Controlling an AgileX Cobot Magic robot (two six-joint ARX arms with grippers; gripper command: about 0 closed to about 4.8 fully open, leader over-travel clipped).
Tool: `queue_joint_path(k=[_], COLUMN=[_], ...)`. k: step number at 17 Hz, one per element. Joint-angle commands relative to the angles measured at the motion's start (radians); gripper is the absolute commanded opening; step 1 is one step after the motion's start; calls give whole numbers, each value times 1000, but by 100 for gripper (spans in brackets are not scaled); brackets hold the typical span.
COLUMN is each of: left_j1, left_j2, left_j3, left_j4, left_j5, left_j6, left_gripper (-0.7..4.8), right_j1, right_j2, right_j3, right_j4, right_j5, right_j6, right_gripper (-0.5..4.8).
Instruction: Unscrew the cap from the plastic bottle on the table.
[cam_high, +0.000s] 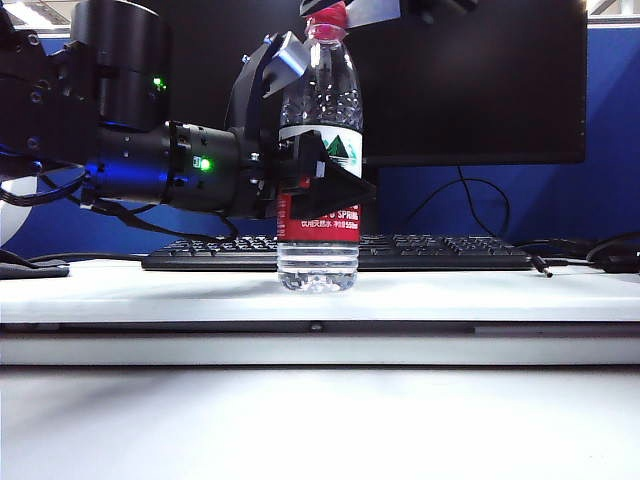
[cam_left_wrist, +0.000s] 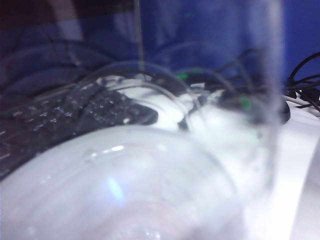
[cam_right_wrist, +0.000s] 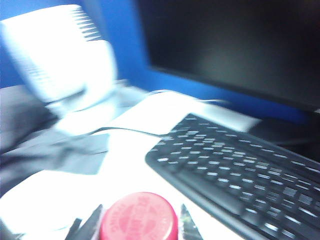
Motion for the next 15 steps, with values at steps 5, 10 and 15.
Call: queue_joint_path(k=[5, 10, 15], left_j1=[-4, -4, -4], left_j2=[-8, -8, -8], left_j3=[7, 7, 7], left_j4=[50, 50, 50], left_j5=[35, 34, 31], left_j6=[20, 21, 21], left_gripper=[269, 269, 269], right_j1=[-227, -224, -218], right_j2=[4, 4, 4], right_j3=[-3, -3, -2], right_j4=[-71, -37, 98], right_j5=[-624, -656, -650], right_j6=[-5, 9, 117], right_gripper=[81, 81, 129])
